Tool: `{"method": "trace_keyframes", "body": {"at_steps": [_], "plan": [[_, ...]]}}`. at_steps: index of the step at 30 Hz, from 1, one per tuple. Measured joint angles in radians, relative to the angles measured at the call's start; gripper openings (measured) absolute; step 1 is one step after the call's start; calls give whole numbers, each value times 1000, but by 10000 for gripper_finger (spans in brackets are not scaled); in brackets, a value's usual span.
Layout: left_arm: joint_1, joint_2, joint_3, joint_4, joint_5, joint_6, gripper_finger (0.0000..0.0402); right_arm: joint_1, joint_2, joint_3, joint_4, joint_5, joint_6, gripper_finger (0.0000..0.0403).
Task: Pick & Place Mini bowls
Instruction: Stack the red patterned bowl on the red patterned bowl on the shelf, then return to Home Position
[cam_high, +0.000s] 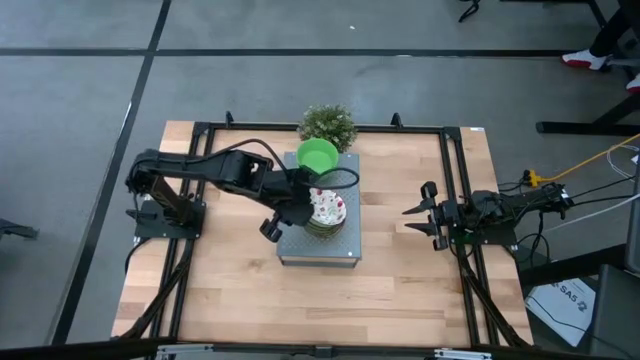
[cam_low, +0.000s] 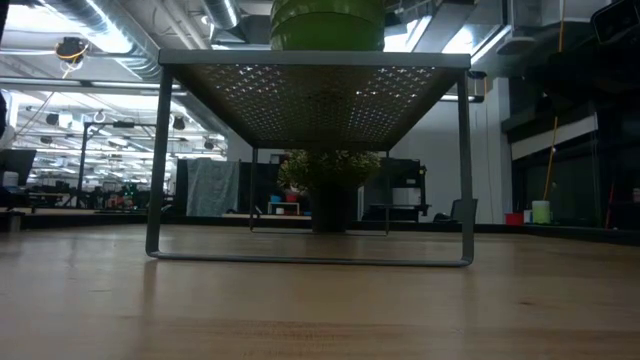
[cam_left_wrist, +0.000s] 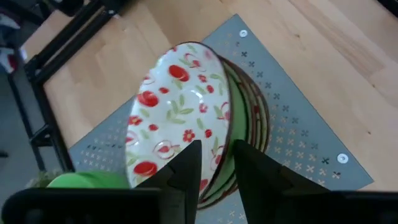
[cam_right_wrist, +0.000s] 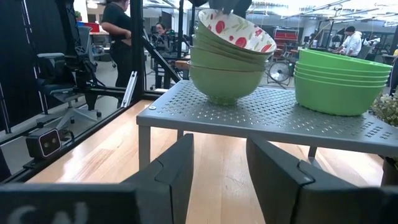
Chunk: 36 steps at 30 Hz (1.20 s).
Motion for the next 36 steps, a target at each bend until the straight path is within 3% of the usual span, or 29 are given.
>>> {"method": "trace_keyframes", "body": {"at_steps": [9, 20, 25, 36], "plan": [[-7, -38, 0, -8, -36, -71, 89, 0, 0, 0, 0, 0, 0, 147], [-19, -76, -17, -164, 25, -261, 79, 0, 0, 0, 0, 0, 0, 147], [-18, -233, -233, -50, 94, -322, 68, 0, 0, 0, 0, 0, 0, 147], [4, -840, -843, 210, 76, -482, 41, 0, 0, 0, 0, 0, 0, 147]]}}
